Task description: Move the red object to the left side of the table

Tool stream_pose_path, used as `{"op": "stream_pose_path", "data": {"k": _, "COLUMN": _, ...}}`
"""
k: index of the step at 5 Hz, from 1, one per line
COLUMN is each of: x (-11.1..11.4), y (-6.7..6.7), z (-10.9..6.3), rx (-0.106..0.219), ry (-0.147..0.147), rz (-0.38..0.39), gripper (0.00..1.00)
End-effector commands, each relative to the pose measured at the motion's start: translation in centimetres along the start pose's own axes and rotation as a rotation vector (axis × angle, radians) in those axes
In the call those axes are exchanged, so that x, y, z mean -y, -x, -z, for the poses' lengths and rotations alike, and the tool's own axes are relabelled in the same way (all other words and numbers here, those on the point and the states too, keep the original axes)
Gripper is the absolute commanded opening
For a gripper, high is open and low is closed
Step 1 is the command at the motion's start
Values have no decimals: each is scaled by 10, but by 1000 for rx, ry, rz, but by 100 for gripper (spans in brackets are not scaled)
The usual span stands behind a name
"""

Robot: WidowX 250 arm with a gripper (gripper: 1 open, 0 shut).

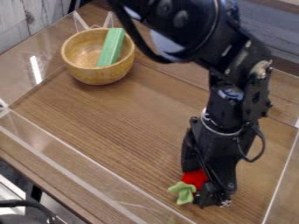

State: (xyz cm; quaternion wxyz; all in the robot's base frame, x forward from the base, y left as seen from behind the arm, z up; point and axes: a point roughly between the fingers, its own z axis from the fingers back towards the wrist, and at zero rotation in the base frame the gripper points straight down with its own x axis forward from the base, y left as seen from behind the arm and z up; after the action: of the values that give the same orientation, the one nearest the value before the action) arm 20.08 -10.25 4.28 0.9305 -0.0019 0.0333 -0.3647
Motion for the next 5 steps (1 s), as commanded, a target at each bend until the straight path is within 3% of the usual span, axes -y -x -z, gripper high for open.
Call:
{"op": "stream_pose_path", "data": {"k": 1, "x": -3, "y": -3, "z": -7, "rx": 55, "ry": -21, "rz": -10, "gripper": 100}}
{"op": "stream_pose_path", "data": {"k": 5, "x": -6, "y": -7, "z": 3, "rx": 104, "ry": -22, "rz": -11, "gripper": 100}}
